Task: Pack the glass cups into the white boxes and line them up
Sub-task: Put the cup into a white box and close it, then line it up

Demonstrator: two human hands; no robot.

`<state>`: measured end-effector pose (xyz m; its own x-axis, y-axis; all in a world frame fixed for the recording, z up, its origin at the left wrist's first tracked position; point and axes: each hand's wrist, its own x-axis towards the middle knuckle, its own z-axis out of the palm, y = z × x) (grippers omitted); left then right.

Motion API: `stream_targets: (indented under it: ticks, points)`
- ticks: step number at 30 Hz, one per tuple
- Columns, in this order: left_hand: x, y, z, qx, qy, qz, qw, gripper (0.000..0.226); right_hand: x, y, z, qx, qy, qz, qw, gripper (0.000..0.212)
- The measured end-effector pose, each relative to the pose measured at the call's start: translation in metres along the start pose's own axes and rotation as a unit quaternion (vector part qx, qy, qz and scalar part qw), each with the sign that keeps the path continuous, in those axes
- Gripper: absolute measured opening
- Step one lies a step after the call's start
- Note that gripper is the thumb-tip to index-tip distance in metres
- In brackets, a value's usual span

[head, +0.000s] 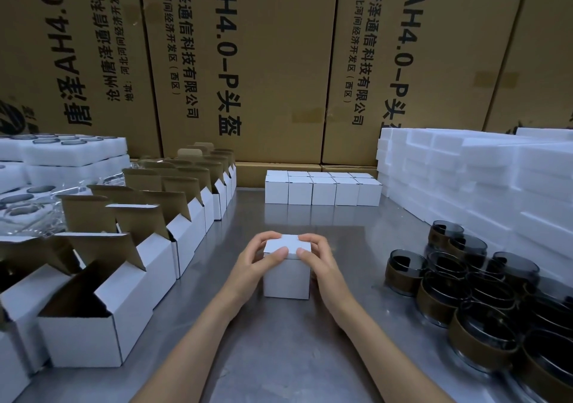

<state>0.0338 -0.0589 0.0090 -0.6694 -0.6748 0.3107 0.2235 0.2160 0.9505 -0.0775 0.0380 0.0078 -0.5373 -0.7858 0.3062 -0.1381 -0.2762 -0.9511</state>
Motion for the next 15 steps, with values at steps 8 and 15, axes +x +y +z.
stream_targets:
  ticks: [8,15]
  points:
    - [-0.001,-0.002,-0.005,0.066,-0.044,-0.002,0.997,0.04,-0.004,0.004,0.008,-0.106,0.041,-0.021,0.993,0.019]
    - [0.004,-0.016,-0.007,0.238,0.045,0.107,0.964,0.042,0.003,0.013,0.0,-0.387,0.106,-0.11,0.909,0.023]
